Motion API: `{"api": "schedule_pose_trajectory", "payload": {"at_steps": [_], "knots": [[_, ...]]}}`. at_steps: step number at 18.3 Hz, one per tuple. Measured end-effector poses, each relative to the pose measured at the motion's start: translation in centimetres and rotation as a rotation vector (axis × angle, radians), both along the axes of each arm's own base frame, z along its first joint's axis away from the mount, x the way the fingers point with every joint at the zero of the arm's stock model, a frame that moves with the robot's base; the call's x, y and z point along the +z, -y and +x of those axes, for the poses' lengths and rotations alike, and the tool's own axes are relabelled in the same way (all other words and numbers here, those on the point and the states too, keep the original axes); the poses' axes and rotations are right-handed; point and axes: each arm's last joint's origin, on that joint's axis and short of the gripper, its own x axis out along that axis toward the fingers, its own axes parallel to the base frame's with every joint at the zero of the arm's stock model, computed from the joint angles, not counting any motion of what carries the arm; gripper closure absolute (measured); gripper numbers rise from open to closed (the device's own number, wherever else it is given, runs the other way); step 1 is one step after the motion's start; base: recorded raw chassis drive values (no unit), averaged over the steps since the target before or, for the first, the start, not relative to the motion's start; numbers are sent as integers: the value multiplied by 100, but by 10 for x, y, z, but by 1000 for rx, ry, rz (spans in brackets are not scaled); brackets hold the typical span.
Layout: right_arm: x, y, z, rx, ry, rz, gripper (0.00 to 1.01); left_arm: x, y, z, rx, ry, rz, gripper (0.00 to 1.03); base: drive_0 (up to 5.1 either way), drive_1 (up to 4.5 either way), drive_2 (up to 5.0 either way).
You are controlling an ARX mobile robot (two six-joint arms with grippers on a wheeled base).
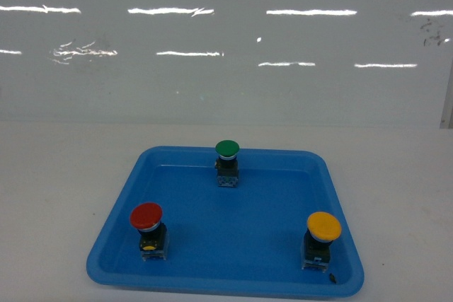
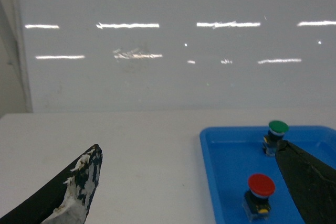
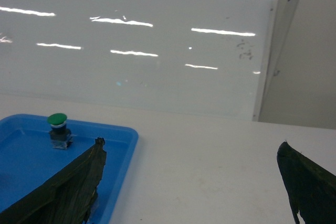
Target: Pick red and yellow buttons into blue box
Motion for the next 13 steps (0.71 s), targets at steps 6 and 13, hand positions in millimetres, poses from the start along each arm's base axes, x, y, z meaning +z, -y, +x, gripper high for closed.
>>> {"api": "schedule_pose_trajectory", "payload": {"at_steps": [6, 13], "knots": [[-16, -25, 59, 175, -192, -39, 3, 3, 31, 64, -124, -160, 0, 5, 0, 0, 0], [-41, -58, 130, 364, -430, -61, 3, -14, 33, 141, -84, -371, 1, 5, 0, 0, 0]]}}
